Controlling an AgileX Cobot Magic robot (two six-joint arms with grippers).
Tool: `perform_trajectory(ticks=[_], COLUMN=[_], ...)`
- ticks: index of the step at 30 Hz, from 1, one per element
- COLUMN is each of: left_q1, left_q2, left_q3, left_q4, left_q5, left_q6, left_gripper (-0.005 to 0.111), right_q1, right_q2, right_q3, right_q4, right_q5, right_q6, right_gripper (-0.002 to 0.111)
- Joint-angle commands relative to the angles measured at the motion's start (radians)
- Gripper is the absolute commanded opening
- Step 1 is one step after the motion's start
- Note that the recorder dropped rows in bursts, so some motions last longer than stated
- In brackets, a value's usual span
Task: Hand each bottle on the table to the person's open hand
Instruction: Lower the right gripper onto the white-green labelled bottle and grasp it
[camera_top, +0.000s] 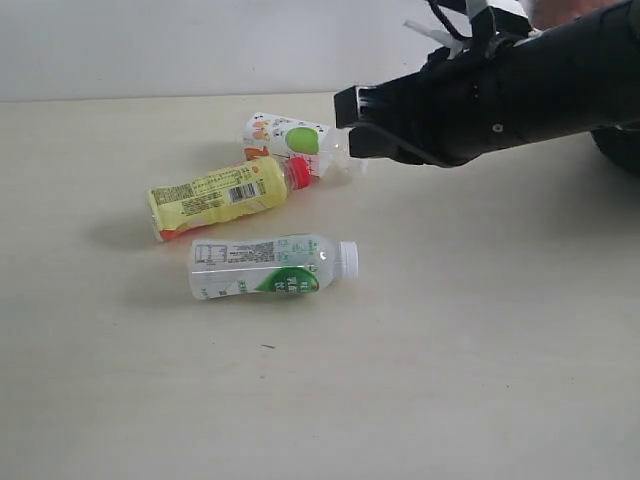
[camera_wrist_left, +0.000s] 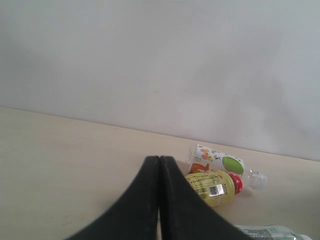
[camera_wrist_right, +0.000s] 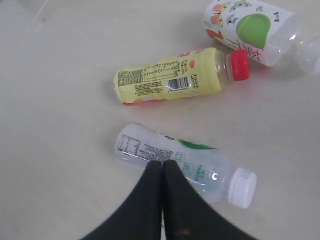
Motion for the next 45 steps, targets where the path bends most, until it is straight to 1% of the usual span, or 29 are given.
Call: perform_trajectory(ticks=[1,3,6,12,15,18,21,26,28,30,32,35,36,37,38,40,45], left_q1=[-0.007,-0.007,-0.007,-0.007,-0.007,-0.007,-0.007,-0.007,-0.007,-0.007,-0.007,-0.007,-0.007,-0.007,-0.007,-0.007,-0.007], left_q2=[-0.006,-0.006,-0.006,-0.006,-0.006,-0.006,-0.006,-0.006,-0.006,-0.006,-0.006,-0.006,-0.006,-0.006,-0.006,-0.006,-0.006], left_q3=[-0.001,-0.001,-0.001,-0.001,-0.001,-0.001,-0.001,-0.001,-0.001,-0.001,-0.001,-0.001,-0.001,-0.001,-0.001,-0.001,-0.001], left_q4=[0.006,0.006,0.006,0.006,0.006,0.006,0.006,0.006,0.006,0.006,0.006,0.006,0.006,0.006,0.006,0.006,0.006], left_q5=[-0.001,-0.001,-0.001,-0.001,-0.001,-0.001,-0.001,-0.001,-0.001,-0.001,-0.001,-0.001,-0.001,-0.001,-0.001,-0.001,-0.001], left_q6=[0.0,0.0,0.0,0.0,0.0,0.0,0.0,0.0,0.0,0.0,0.0,0.0,0.0,0.0,0.0,0.0,0.0], left_gripper=[0.0,0.0,0.0,0.0,0.0,0.0,0.0,0.0,0.0,0.0,0.0,0.0,0.0,0.0,0.0,0.0,0.0], right_q1=[0.001,0.001,0.001,0.001,0.001,0.006,0.051,0.166,0.205,0.227,0.24,0.252,0.254,0.257,0.257,0.257,0.262], right_q2=[0.001,0.001,0.001,0.026,0.084,0.168,0.256,0.385,0.432,0.47,0.506,0.543,0.554,0.562,0.571,0.587,0.626], right_q3=[-0.028,-0.064,-0.134,-0.297,-0.372,-0.449,-0.522,-0.6,-0.63,-0.657,-0.677,-0.69,-0.695,-0.695,-0.695,-0.695,-0.695], right_q4=[0.029,0.012,-0.083,-0.456,-0.537,-0.547,-0.629,-0.797,-0.816,-0.816,-0.816,-0.814,-0.818,-0.821,-0.82,-0.817,-0.858], right_q5=[0.084,0.192,0.303,0.446,0.529,0.648,0.73,0.731,0.719,0.703,0.688,0.66,0.637,0.619,0.589,0.542,0.504], right_q6=[-0.134,-0.234,-0.26,-0.218,-0.196,-0.213,-0.242,-0.311,-0.334,-0.364,-0.383,-0.39,-0.39,-0.39,-0.39,-0.397,-0.417], right_gripper=[0.0,0.0,0.0,0.0,0.0,0.0,0.0,0.0,0.006,0.016,0.034,0.063,0.075,0.079,0.08,0.078,0.074])
